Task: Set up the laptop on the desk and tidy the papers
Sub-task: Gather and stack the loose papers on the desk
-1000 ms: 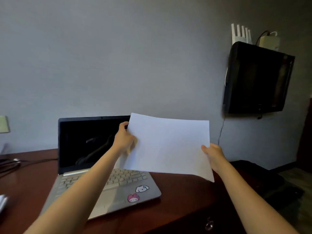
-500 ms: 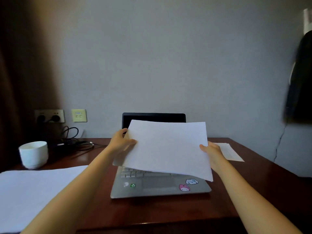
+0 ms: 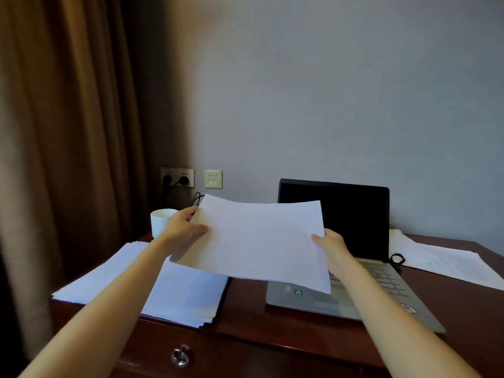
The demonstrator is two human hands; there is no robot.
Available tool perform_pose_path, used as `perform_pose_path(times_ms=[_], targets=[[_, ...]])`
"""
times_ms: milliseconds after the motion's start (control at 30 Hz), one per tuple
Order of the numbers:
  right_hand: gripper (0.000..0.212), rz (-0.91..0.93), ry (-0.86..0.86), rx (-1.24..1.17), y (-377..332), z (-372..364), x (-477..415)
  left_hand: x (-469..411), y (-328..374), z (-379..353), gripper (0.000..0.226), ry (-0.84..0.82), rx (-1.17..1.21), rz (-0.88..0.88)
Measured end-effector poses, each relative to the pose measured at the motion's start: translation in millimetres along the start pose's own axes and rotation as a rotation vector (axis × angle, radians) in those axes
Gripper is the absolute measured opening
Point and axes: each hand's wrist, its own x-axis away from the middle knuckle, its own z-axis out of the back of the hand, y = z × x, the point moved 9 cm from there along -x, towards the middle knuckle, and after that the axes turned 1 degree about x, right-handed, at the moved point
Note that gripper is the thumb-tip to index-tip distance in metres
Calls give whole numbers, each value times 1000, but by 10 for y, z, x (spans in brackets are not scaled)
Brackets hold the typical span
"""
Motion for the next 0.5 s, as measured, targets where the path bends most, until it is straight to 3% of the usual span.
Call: perform_pose_path(times_ms=[133,367,500], targets=[[28,-26,-65,-29,36,-484,31,12,-195,453,63,40,-29,53],[34,-132,-155,-42,290,-1303,184,126,-655,1086,49,110,-126,156],[30,-163,-199,30,452,-1652,281,202,-1021,1302,53,157,-125,252]])
